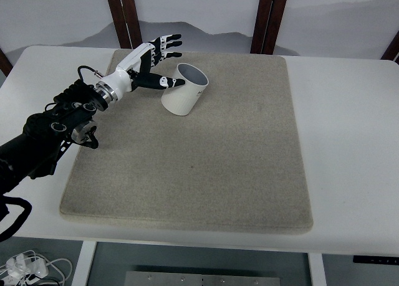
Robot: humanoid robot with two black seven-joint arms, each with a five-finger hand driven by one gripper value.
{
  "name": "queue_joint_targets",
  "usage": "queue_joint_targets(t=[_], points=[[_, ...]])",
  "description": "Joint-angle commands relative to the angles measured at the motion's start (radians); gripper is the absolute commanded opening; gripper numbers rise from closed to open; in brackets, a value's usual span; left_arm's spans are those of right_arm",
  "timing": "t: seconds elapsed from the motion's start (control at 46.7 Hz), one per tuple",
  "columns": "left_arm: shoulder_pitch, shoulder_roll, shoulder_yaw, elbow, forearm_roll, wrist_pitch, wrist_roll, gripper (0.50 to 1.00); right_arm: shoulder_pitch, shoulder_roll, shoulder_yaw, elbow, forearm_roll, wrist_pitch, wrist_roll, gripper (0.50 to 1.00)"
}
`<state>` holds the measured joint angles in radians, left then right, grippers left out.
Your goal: Flip white cup upright
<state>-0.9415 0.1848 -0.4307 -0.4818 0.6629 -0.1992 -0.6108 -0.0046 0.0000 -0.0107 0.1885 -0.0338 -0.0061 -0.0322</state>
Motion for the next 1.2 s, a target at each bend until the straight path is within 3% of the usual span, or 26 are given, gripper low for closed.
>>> queue_joint_targets(t=[0.0, 0.75, 1.179], points=[[0.000, 0.004, -0.008, -0.007, 0.000, 0.000, 0.000, 0.996, 0.000, 0.000, 0.000, -0.001, 0.000, 0.000, 0.000, 0.952], [-0.062, 0.096, -0.141, -0.066, -0.048, -0.029, 0.000, 0.999, 0.000, 0.000, 0.000, 0.000, 0.000, 0.000, 0.000, 0.952], [-0.141, 0.091, -0.129, 0.078, -0.370, -0.052, 0.000, 0.999, 0.000, 0.000, 0.000, 0.000, 0.000, 0.000, 0.000, 0.952]])
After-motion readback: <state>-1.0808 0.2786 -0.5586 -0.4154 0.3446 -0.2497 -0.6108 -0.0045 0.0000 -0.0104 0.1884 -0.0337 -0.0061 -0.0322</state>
